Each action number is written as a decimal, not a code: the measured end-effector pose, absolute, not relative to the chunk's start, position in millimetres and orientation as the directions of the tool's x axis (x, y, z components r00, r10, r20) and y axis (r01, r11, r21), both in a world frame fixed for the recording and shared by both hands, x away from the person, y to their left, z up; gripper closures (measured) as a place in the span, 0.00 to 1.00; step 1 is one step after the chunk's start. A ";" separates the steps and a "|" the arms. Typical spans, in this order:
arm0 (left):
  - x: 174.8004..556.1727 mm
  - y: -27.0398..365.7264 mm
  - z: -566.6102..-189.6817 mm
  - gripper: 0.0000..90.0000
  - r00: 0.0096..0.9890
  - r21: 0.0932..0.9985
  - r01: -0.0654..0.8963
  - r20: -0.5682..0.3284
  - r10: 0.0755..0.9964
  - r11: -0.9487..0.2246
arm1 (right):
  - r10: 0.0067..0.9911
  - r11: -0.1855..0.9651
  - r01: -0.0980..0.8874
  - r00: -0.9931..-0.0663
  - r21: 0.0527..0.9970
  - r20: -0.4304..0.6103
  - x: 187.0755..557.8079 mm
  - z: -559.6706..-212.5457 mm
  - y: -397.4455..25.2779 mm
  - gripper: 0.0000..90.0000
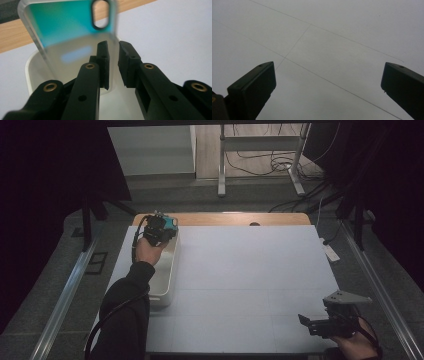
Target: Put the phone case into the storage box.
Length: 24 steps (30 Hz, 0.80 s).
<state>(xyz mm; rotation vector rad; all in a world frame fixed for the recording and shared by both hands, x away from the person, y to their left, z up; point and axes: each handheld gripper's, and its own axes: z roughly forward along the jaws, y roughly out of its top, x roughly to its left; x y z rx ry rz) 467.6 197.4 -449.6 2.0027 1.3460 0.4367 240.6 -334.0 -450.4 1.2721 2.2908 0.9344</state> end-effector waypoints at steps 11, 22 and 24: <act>463.0 202.3 -448.6 0.76 0.432 0.713 0.662 -0.109 0.895 -0.233 | 0.846 0.380 0.611 -0.533 0.694 0.006 240.5 -450.4 -333.6 0.00; 456.5 206.6 -441.6 0.63 0.444 0.733 0.642 -0.116 0.888 -0.226 | 0.845 0.384 0.610 -0.535 0.693 0.003 240.6 -450.5 -333.2 0.00; 455.7 206.7 -441.2 0.62 0.446 0.733 0.642 -0.116 0.887 -0.227 | 0.845 0.385 0.610 -0.535 0.693 0.002 240.6 -450.5 -333.2 0.00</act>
